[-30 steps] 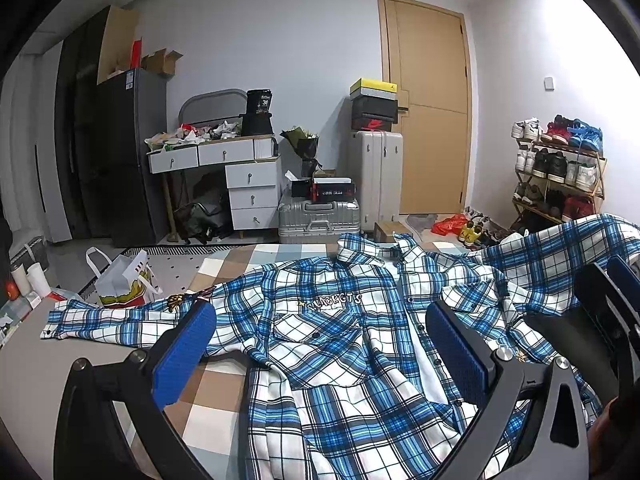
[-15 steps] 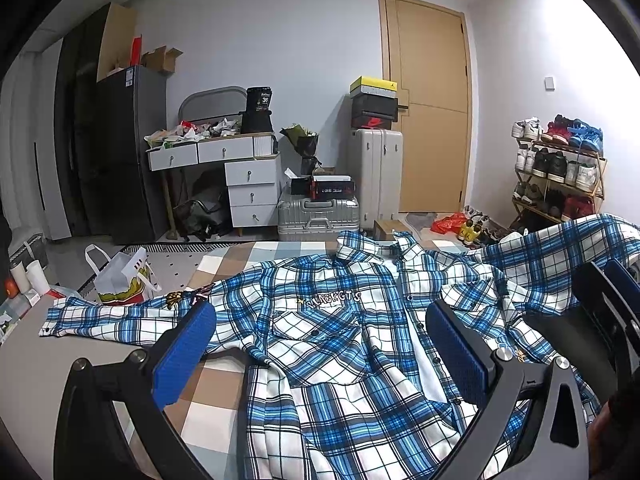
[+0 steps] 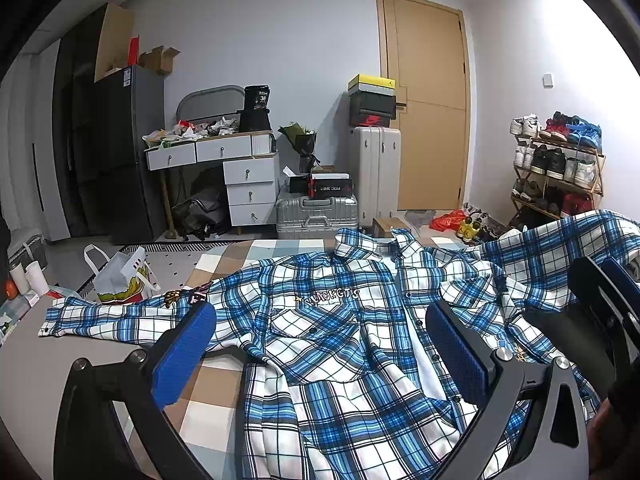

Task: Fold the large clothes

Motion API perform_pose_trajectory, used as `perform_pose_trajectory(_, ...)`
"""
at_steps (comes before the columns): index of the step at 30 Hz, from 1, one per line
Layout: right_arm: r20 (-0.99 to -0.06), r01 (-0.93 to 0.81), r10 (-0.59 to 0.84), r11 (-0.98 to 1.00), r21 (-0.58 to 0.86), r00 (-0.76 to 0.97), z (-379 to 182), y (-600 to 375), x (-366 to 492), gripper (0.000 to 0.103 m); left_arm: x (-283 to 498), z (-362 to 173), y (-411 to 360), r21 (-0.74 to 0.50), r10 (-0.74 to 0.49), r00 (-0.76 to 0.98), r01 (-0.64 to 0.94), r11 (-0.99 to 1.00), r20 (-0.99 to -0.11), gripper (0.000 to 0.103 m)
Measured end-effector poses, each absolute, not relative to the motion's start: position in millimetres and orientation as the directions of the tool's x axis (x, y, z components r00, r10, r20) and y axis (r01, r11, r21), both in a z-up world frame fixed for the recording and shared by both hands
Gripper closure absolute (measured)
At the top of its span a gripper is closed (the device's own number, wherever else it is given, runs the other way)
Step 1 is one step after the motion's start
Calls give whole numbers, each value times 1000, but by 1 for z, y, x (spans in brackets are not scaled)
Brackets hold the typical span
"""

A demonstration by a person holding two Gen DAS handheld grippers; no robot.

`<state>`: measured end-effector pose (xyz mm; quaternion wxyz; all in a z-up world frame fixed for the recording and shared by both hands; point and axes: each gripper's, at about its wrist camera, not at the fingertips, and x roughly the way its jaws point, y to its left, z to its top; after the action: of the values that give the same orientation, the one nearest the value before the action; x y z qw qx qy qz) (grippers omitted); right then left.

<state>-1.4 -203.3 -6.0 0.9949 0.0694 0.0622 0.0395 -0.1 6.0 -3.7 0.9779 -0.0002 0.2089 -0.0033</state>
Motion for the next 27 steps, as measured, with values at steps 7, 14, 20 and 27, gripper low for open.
perform_pose_trajectory(7,-122,-64,83,986,152,989,-7,-205,-1,0,0,-5,6,-1,-7,912,7,1000,-411,1)
perform_pose_trajectory(14,-126,-56,76,986,154,989,-8,-206,0,0,-1,-5,6,-2,-5,913,4,1000,-408,1)
perform_pose_trajectory(20,-137,-50,71,988,149,988,-9,-205,0,0,-1,-6,7,-2,-4,913,3,1000,-407,1)
perform_pose_trajectory(27,-140,-32,51,990,139,989,-9,-205,2,0,1,-6,8,-4,-6,908,5,1000,-419,1)
